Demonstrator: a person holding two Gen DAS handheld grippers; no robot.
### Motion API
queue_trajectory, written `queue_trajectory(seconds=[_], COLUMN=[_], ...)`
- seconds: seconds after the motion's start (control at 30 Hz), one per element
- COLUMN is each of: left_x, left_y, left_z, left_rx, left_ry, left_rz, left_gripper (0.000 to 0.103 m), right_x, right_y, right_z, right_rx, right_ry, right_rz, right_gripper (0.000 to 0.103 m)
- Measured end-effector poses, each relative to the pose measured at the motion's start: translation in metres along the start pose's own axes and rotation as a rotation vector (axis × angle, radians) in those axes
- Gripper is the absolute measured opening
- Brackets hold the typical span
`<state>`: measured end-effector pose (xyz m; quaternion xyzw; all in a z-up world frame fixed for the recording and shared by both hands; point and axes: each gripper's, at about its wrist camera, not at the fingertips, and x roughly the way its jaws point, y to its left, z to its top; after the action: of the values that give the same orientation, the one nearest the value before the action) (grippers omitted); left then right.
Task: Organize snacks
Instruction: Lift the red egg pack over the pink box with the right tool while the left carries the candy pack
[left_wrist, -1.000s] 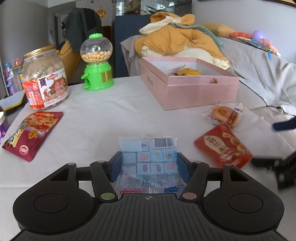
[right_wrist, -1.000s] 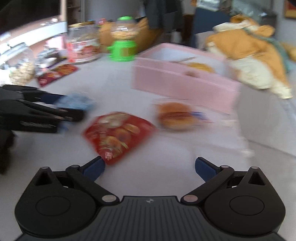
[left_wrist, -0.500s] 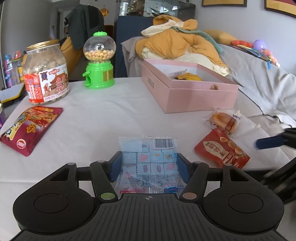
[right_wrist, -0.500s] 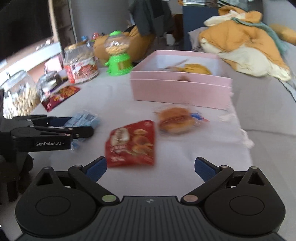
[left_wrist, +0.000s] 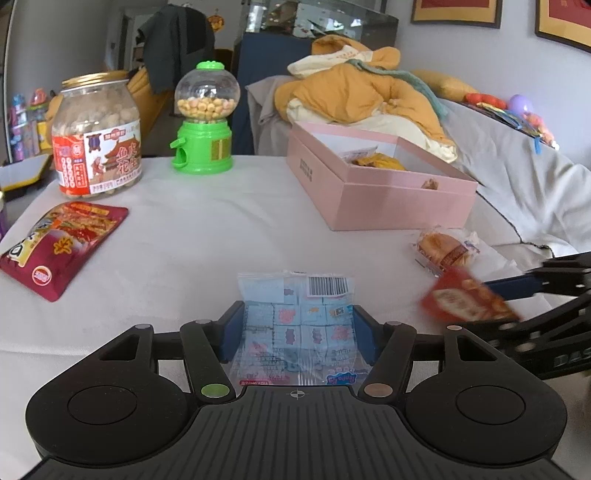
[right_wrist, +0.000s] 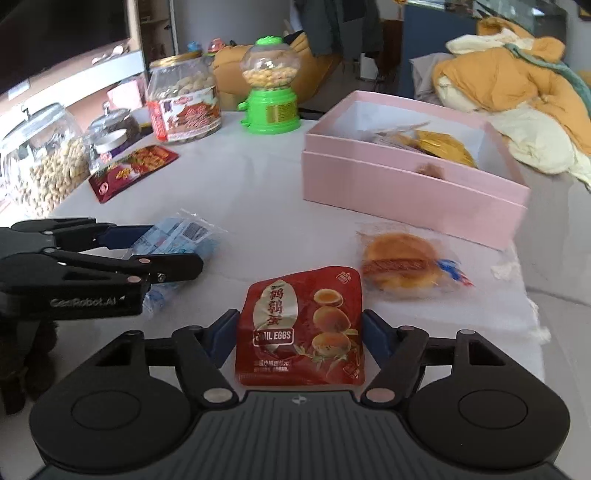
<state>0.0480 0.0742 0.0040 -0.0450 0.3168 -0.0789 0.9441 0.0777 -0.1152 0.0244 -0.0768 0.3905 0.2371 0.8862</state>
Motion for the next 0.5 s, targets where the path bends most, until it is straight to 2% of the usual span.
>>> queue_trajectory(seconds=[0.23,0.43,0.5], left_x=[0.001,0.002,-0.003], left_y=[-0.003,-0.023,-0.023], left_z=[0.000,0.000,0.004], left_rx=[0.017,0.129,0.098], left_ry=[0.005,0.019,0.016], left_rz=[0.012,0.089,0.064], left_gripper=[0.067,0.065,0.065], right_x=[-0.043,-0.073,-0.079], right_y=[-0.021,-0.036,-0.042], right_z=[-0.013,-0.019,-0.022], right_rx=[0.011,0.028,0.048], right_ry=[-0.052,-0.115,-0.132], right_rz=[-0.083,-0.125,-0.125], right_gripper=[0.071,0.071,0.071])
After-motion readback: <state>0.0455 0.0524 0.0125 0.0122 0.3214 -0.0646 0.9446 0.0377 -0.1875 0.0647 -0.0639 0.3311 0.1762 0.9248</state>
